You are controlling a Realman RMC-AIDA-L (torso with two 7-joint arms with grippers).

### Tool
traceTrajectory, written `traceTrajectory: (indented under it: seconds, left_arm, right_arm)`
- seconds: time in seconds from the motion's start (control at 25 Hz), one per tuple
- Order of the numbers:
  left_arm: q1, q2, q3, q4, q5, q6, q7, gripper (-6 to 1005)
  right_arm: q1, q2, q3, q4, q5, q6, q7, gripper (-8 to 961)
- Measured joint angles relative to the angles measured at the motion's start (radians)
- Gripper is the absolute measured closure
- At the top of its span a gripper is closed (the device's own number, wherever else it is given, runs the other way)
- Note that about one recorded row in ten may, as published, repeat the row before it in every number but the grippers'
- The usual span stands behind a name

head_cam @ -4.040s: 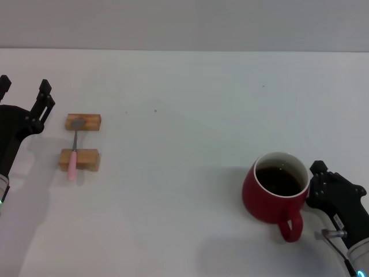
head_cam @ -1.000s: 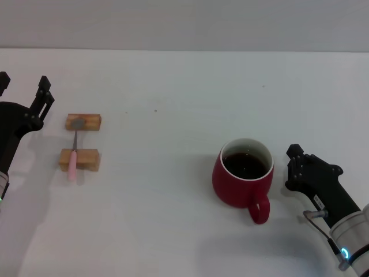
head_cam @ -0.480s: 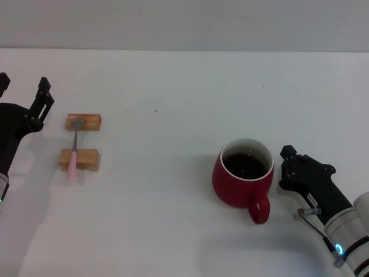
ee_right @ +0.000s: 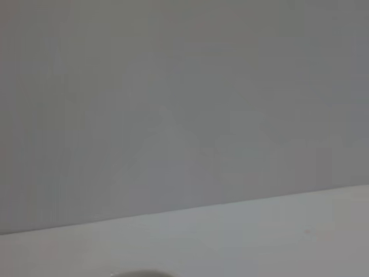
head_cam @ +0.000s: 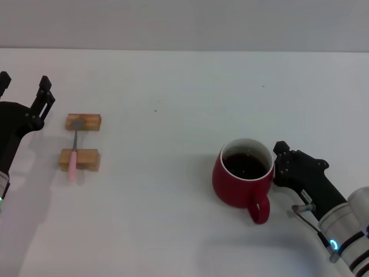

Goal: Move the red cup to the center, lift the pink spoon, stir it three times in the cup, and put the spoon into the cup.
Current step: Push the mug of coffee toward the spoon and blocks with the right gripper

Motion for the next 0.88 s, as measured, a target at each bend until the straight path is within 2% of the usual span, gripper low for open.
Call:
traceTrajectory:
  seconds: [0.88]
  left_arm:
    - [0.001, 0.0, -0.002, -0.001, 0.0, 0.0, 0.0, 217]
  right_arm:
    - [0.073, 0.0, 0.006, 0.011, -0.02, 0.041, 0.0, 953]
